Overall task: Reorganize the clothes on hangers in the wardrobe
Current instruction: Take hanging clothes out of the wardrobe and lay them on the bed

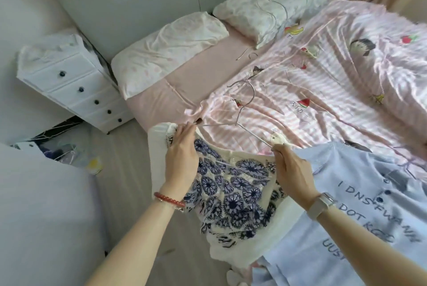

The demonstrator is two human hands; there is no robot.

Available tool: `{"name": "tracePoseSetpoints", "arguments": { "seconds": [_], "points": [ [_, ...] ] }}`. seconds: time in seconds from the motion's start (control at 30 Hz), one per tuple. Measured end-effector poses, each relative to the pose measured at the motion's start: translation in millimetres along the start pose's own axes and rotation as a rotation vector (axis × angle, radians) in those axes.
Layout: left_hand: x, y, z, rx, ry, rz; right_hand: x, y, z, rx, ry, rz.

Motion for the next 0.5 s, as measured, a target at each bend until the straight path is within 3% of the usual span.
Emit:
{"name": "tracePoseSetpoints", "arguments": {
  "seconds": [0.23, 0.5],
  "points": [
    [13, -103, 107, -0.494, -0.033, 0.098, 104, -54, 2, 0.143, -0.155, 0.279],
    [-1, -121, 258, -0.698, -0.309, 0.014, 268, -138, 7, 0.203, -0.189, 0.671]
  ]
}}
Point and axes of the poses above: each hand's wrist, its own y-axis away from the middle knuckle, its own z-axis out of the palm, x = y × z, the point moved 5 cm from there along -y, towards the middle knuckle, and after that the axes turned 11 degrees about -x, right-handed, at the moved point
